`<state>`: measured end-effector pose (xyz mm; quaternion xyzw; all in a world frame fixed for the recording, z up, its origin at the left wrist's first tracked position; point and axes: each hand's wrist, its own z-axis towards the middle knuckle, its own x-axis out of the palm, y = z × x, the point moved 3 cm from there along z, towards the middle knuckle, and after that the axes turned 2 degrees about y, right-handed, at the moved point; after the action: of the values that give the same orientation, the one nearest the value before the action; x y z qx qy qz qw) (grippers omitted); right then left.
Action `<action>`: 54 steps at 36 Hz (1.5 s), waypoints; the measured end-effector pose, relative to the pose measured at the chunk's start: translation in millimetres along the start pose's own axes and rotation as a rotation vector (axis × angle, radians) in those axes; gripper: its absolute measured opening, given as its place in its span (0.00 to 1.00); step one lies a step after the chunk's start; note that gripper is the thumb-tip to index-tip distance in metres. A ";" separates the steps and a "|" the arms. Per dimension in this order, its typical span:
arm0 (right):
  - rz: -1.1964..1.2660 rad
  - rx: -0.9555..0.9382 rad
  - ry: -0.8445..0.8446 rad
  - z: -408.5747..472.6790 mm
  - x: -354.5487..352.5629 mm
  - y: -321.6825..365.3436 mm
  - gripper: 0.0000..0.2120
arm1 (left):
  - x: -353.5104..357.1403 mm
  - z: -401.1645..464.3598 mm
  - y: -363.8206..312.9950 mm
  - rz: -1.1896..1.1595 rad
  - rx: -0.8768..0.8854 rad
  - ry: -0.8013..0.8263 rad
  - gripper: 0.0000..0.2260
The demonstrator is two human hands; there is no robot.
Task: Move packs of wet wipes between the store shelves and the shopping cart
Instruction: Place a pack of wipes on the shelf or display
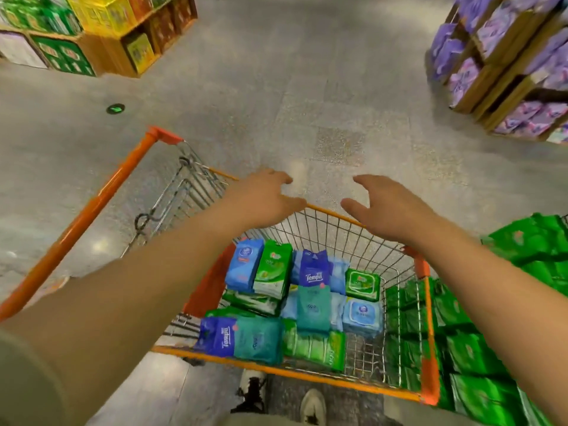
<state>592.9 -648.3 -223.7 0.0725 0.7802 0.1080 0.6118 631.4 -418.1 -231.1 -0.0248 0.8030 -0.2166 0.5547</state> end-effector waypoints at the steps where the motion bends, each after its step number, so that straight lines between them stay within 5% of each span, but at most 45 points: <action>1: 0.024 0.022 0.022 3.7 9.2 -0.2 0.34 | 8.3 7.2 7.2 -0.033 -0.002 0.020 0.33; 8: 0.284 0.221 0.168 13.2 88.5 -8.1 0.31 | 89.9 36.7 49.9 -0.243 -0.086 0.284 0.27; 12: 0.456 0.371 0.262 8.3 144.8 -25.0 0.30 | 150.0 40.9 64.0 -0.360 -0.206 0.426 0.13; 23: 0.926 0.731 0.388 14.9 304.1 -70.3 0.45 | 309.1 59.8 75.5 -0.827 -0.586 0.649 0.20; 27: 1.025 0.698 0.377 18.1 335.1 -73.8 0.32 | 355.5 63.0 72.0 -0.949 -0.684 0.588 0.39; 33: 0.989 0.634 0.392 14.7 365.2 -90.9 0.33 | 364.0 59.9 44.6 -1.217 -0.754 0.497 0.27; 36: 1.038 0.696 0.396 16.9 361.2 -83.7 0.33 | 377.3 58.3 45.7 -1.270 -0.810 0.414 0.31; 42: 1.220 0.790 0.329 13.4 368.1 -79.8 0.46 | 369.3 55.2 37.3 -1.442 -0.851 0.456 0.19; 45: 1.276 0.825 0.335 8.3 342.5 -69.3 0.38 | 358.2 52.7 33.4 -1.457 -0.819 0.511 0.22; 48: 1.304 0.822 0.340 0.4 329.9 -73.6 0.41 | 344.0 50.0 27.6 -1.446 -0.815 0.496 0.36; 52: 1.401 0.831 0.309 -3.4 303.5 -77.3 0.48 | 314.3 41.1 14.8 -1.350 -0.740 0.415 0.27; 54: 1.494 0.851 0.277 -6.1 282.9 -74.4 0.48 | 296.3 34.8 7.8 -1.354 -0.666 0.364 0.35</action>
<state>520.3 -651.3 -507.1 0.7741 0.5699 0.1882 0.2014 550.8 -505.2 -504.9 -0.6396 0.7141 -0.2561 0.1241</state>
